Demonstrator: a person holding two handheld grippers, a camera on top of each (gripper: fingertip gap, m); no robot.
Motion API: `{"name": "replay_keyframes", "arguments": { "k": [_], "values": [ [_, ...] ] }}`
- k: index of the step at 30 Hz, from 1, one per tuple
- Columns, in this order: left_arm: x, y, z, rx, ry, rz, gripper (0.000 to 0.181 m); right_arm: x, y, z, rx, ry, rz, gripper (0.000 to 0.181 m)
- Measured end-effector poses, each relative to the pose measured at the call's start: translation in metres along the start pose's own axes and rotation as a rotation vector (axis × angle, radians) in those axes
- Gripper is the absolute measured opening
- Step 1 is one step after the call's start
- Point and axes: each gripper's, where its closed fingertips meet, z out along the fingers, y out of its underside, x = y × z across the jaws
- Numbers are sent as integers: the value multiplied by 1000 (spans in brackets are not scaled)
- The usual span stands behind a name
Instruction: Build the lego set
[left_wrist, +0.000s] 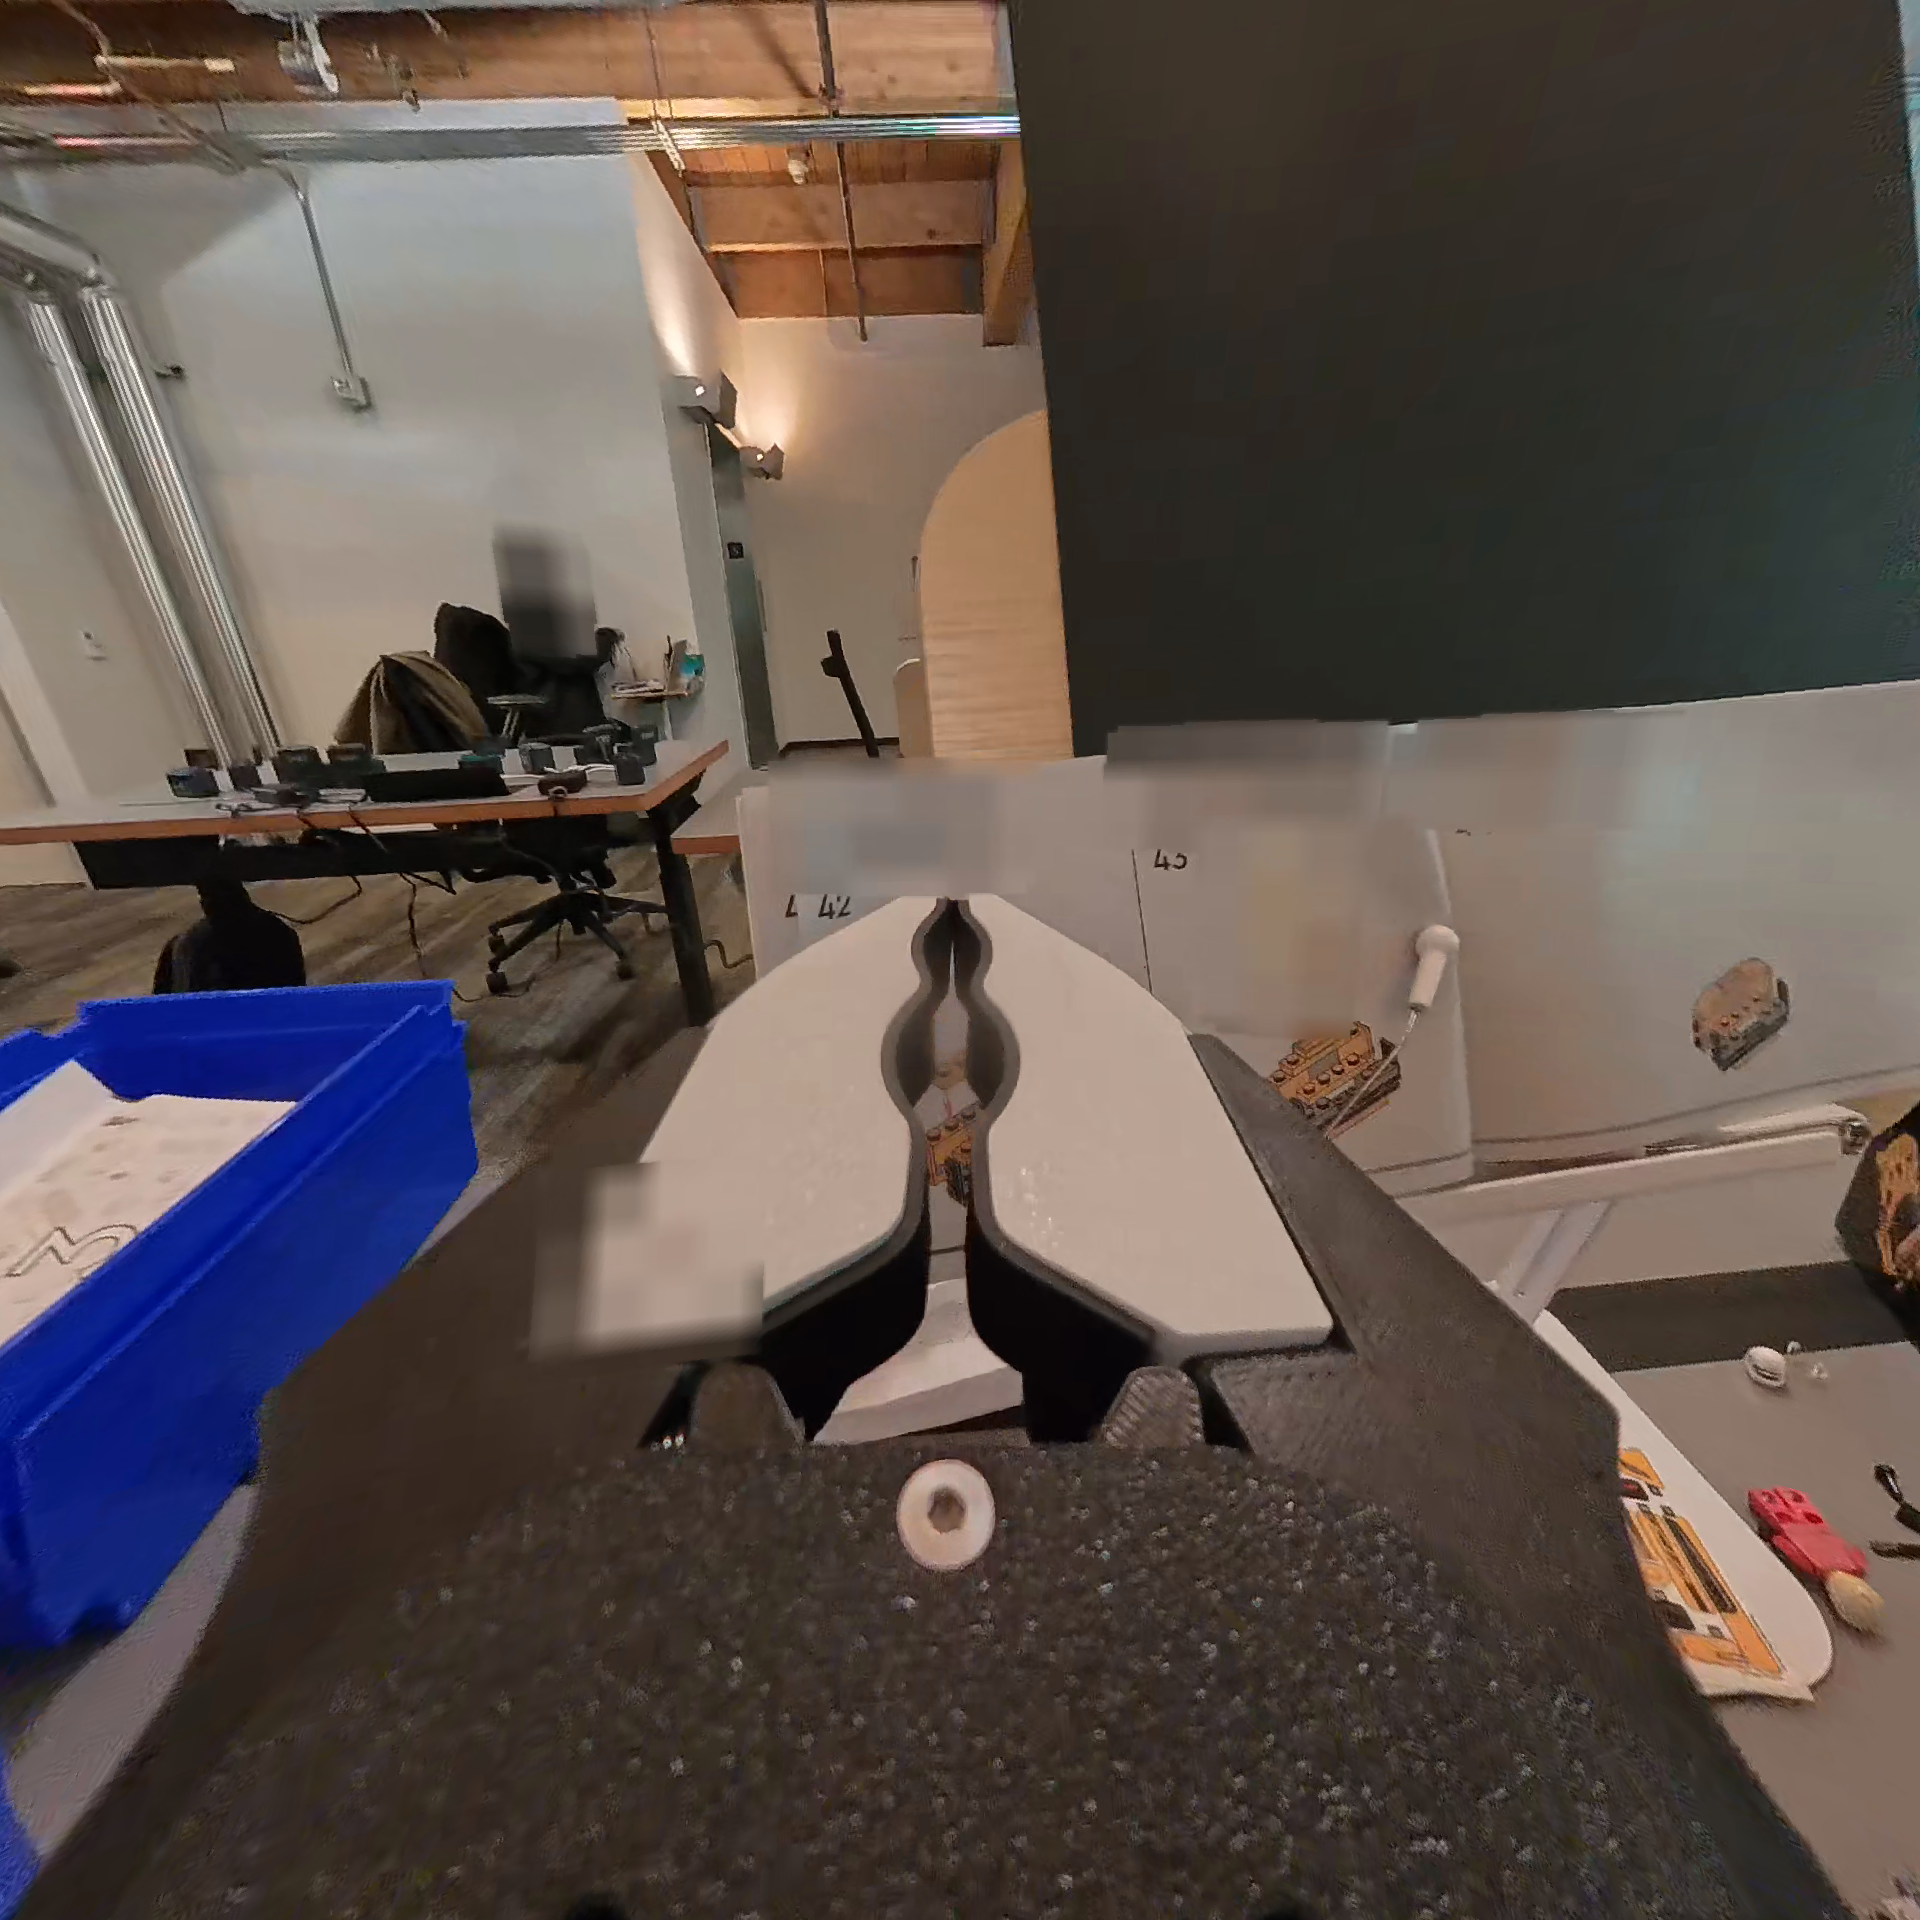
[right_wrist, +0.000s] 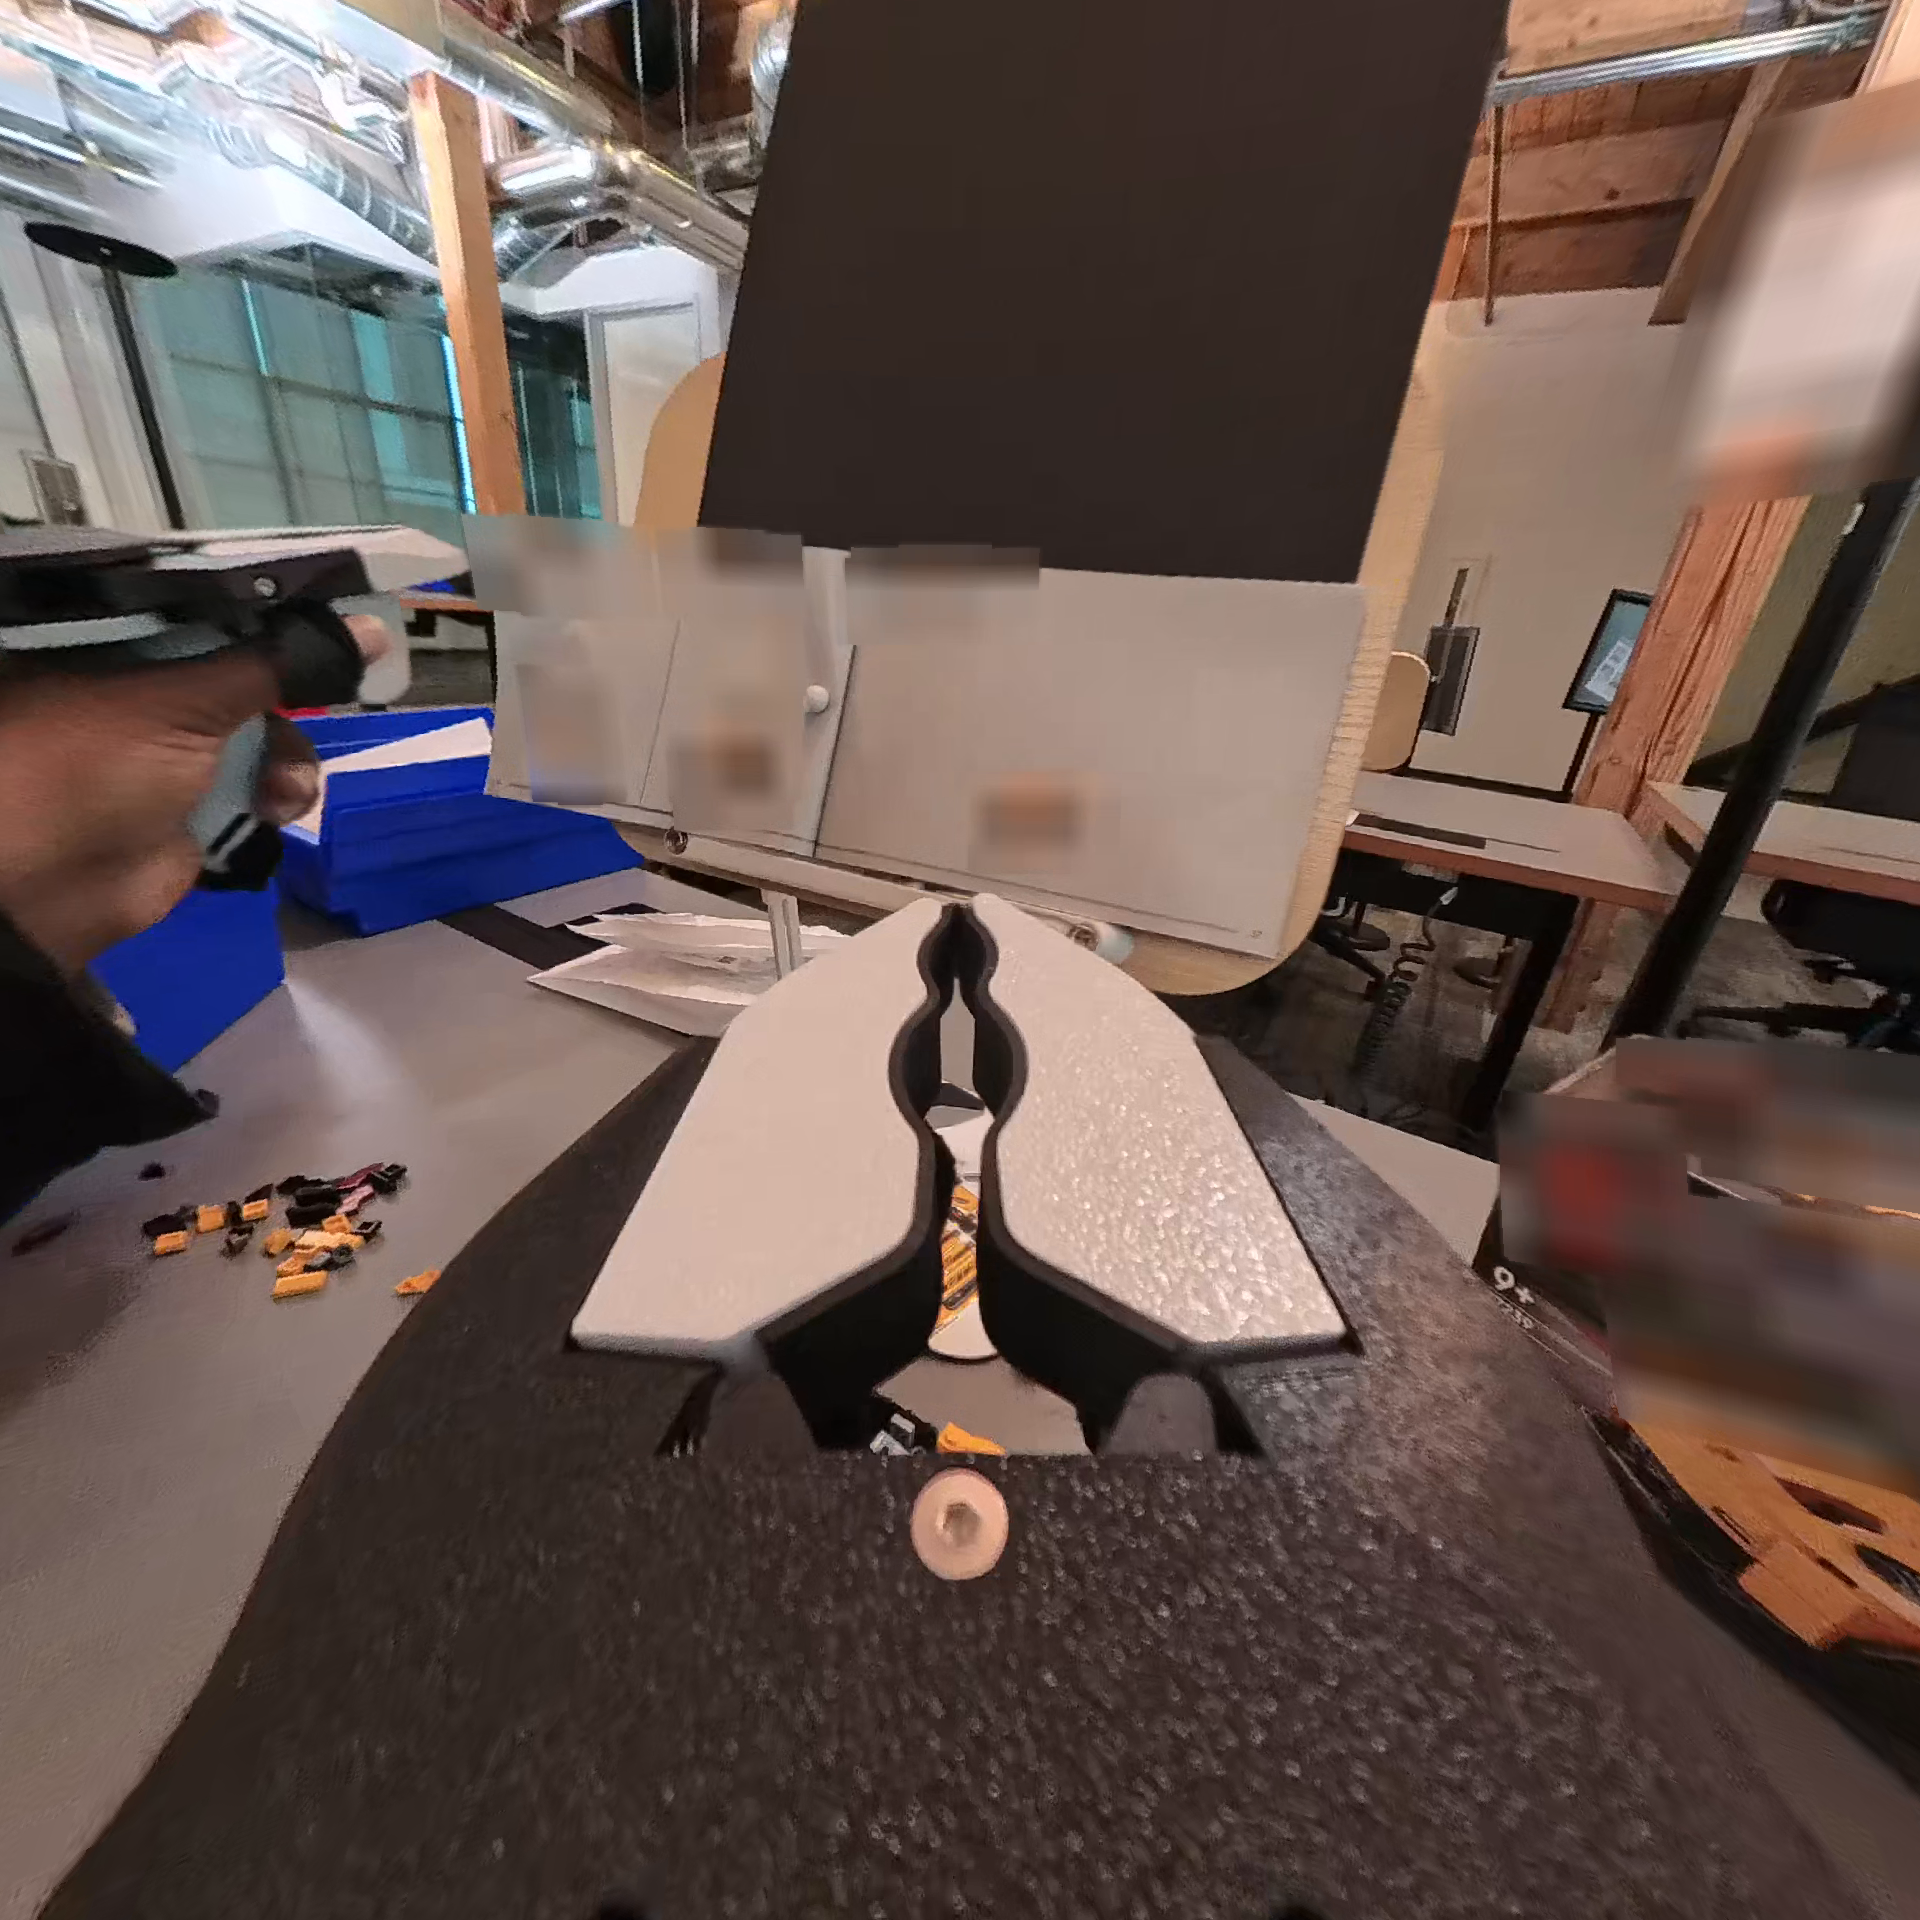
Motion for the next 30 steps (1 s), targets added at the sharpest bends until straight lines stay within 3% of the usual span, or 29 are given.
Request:
{"name": "replay_keyframes", "arguments": {
  "k": [6, 16, 30],
  "values": [
    [3, 13, 5, -4, -4, 39, 0, -5, 14, 4, -16, 2, -9, 0],
    [-24, 18, 0, -27, -48, 59, 0, -10, 17, 3, -21, -24, 6, 0],
    [-10, 17, 1, -12, -5, 76, 0, -21, 29, 6, -39, -74, -3, 0]
  ]
}}
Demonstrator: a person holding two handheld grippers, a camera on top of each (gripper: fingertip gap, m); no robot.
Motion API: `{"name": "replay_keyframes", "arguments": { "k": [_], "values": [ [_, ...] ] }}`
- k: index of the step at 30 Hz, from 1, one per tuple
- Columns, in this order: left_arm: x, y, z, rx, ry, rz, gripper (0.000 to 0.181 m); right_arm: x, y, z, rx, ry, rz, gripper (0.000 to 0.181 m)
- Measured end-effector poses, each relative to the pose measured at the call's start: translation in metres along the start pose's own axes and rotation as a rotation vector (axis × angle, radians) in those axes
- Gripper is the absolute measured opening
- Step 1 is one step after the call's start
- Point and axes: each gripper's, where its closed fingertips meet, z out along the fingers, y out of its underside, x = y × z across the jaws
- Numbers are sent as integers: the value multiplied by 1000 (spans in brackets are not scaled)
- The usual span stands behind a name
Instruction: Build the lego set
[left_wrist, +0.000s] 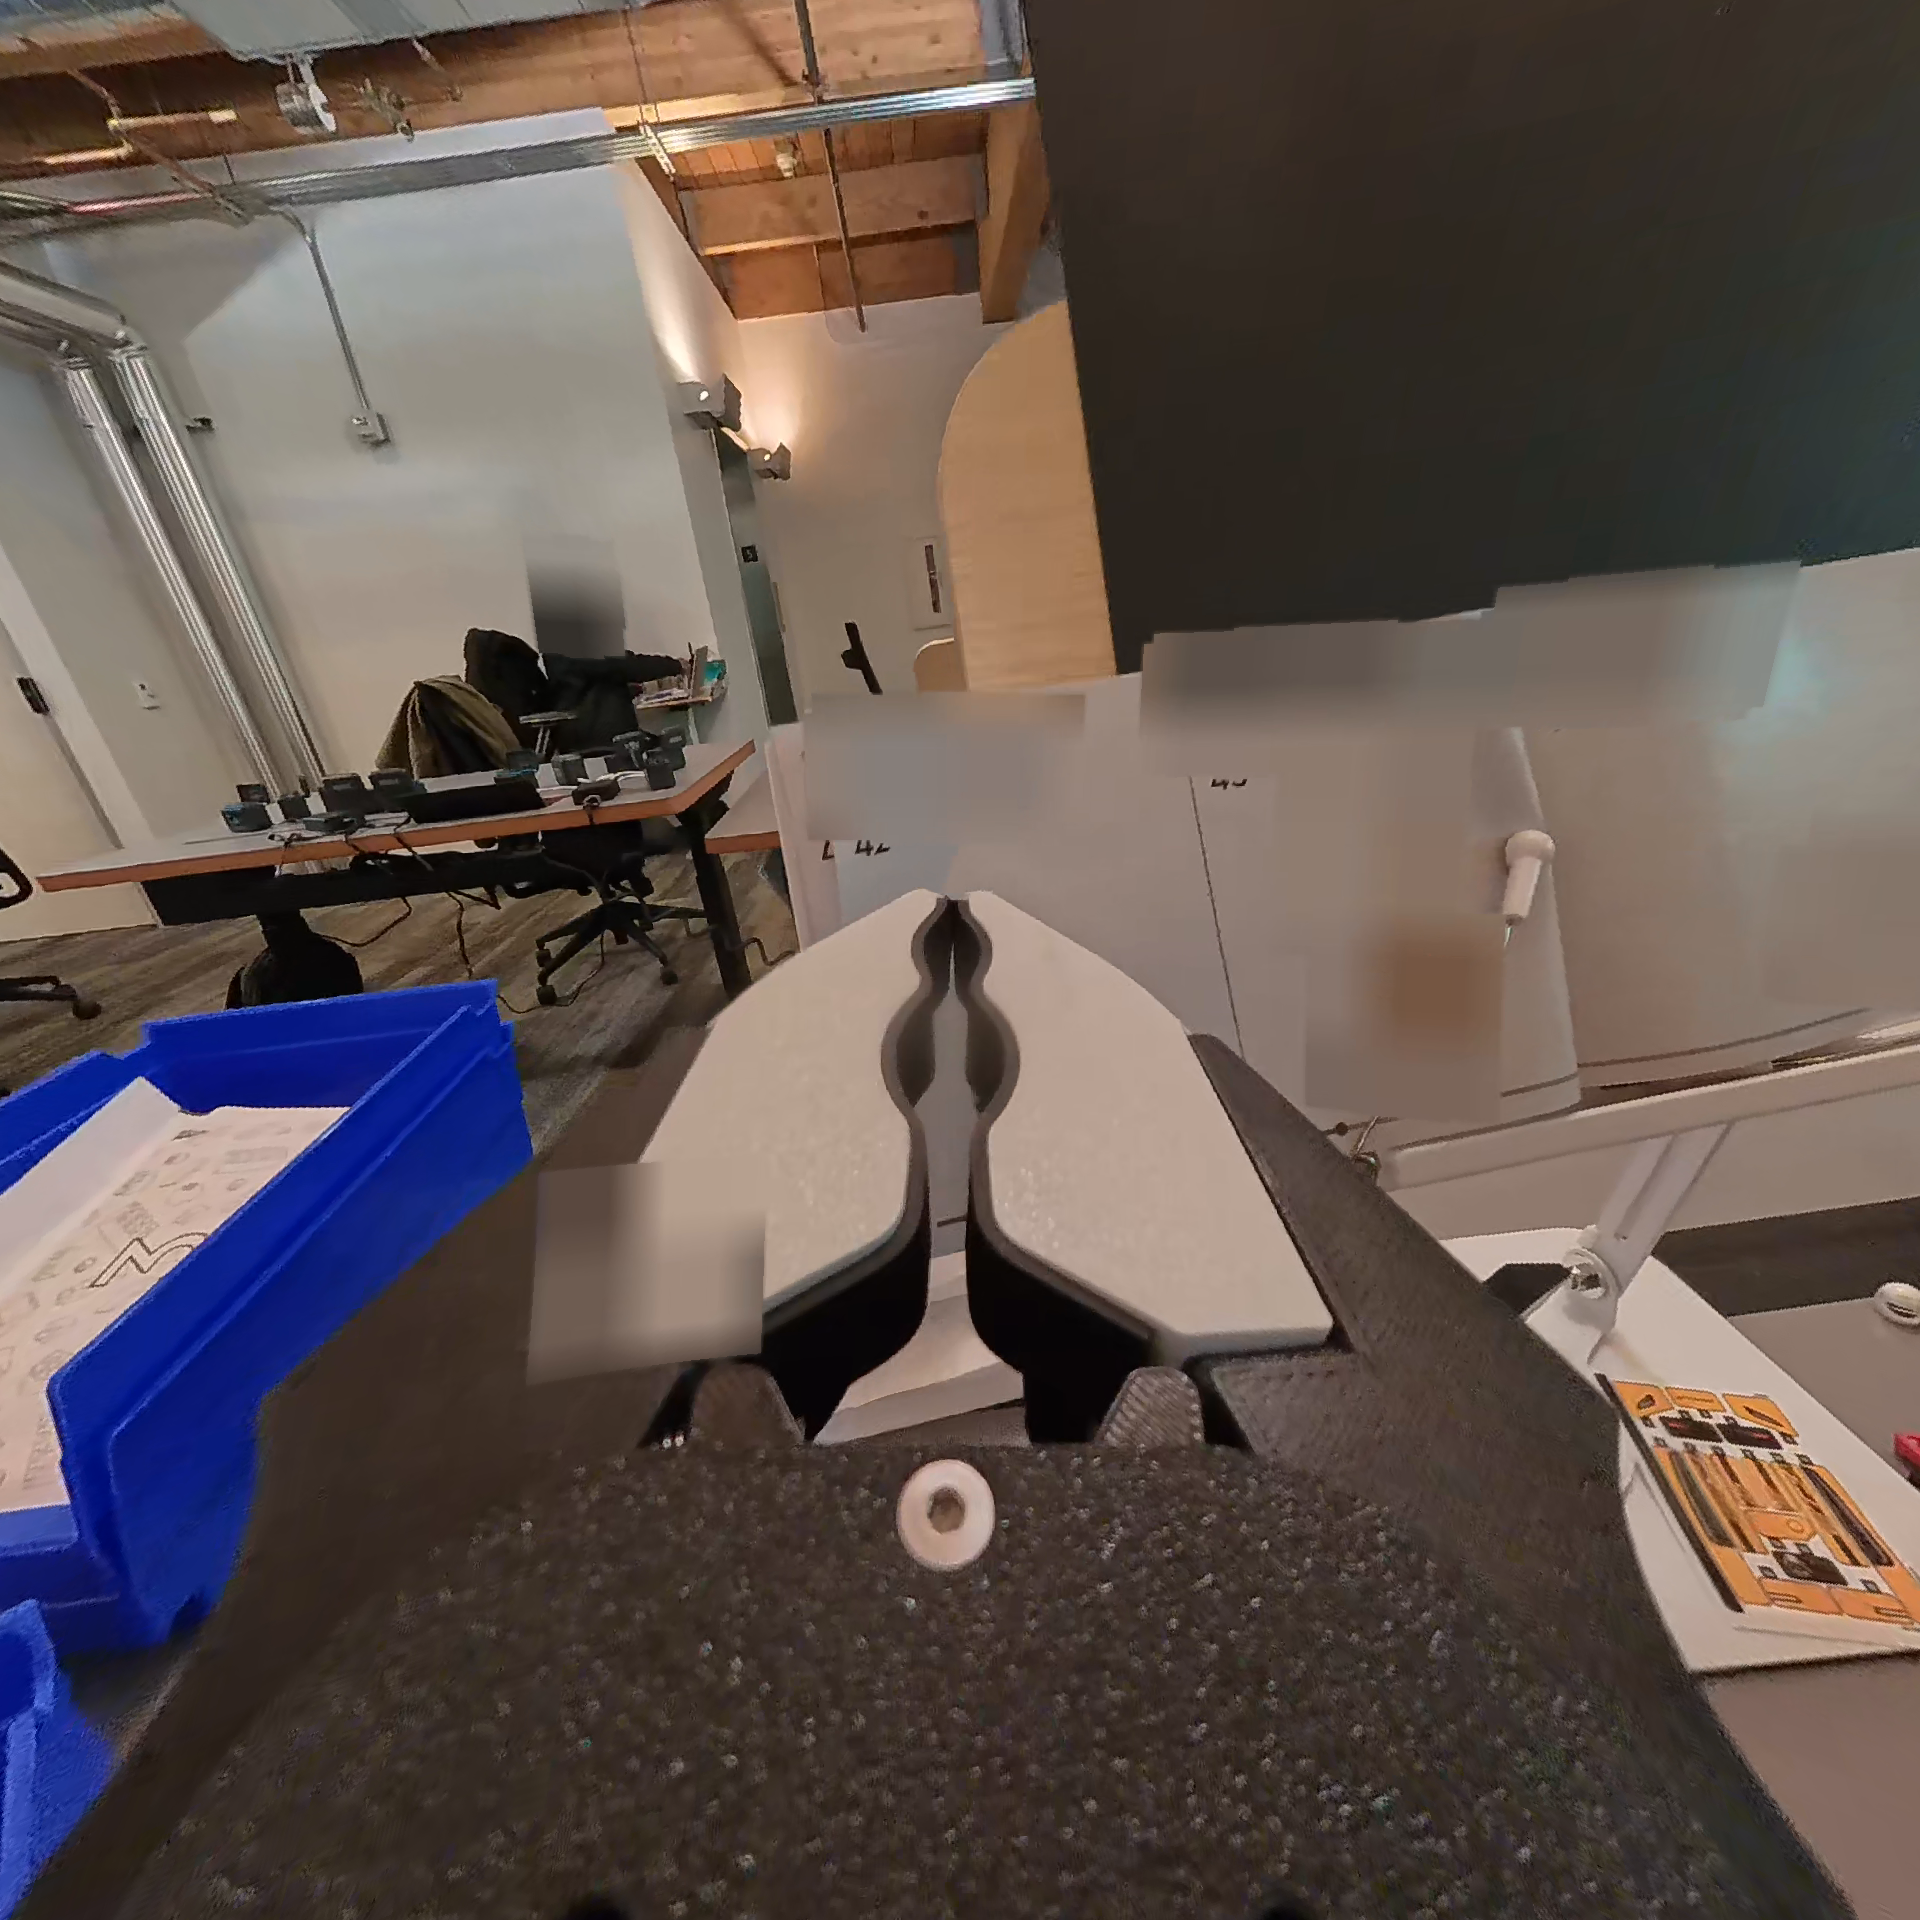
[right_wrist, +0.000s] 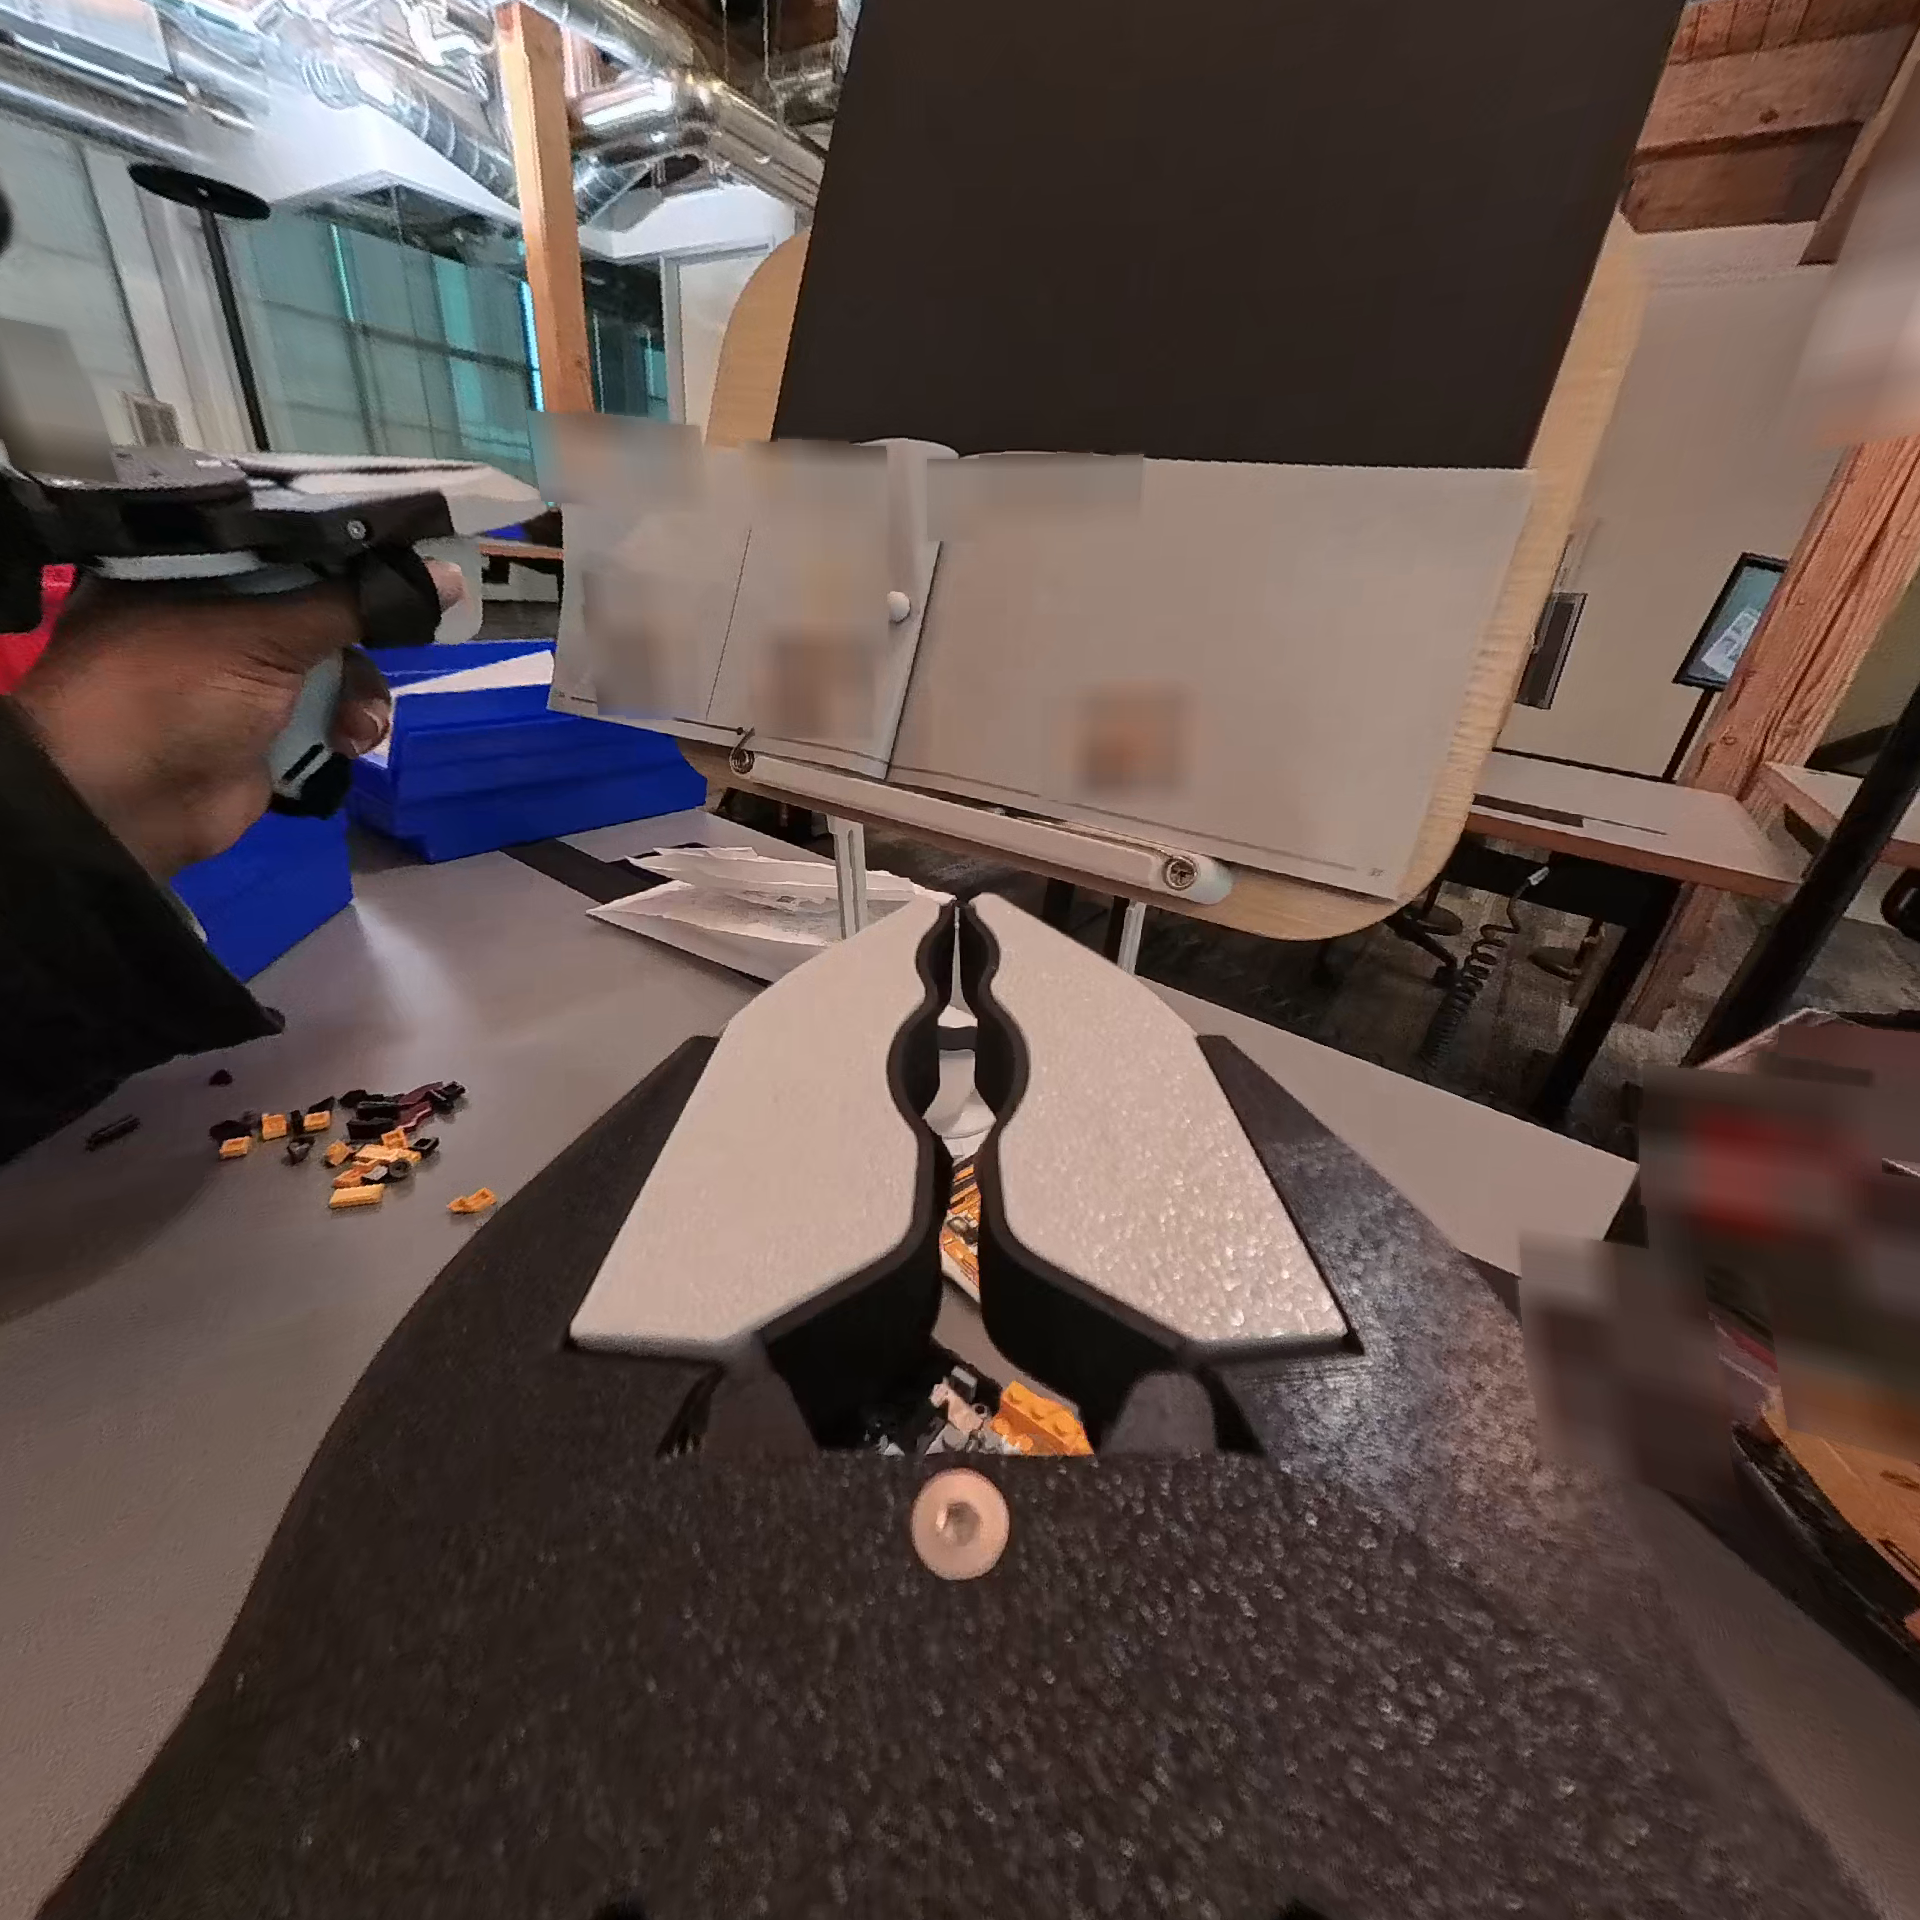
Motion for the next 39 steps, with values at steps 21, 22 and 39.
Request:
{"name": "replay_keyframes", "arguments": {
  "k": [21, 22, 39],
  "values": [
    [15, -10, -8, 8, 54, -34, 0, -9, -9, -4, 20, 6, -1, 2],
    [16, -10, -8, 6, 57, -43, 0, -10, -8, -4, 19, 5, -1, 1],
    [7, 47, 4, -144, 33, -70, 0, -17, -13, -5, 16, -21, -12, 2]
  ]
}}
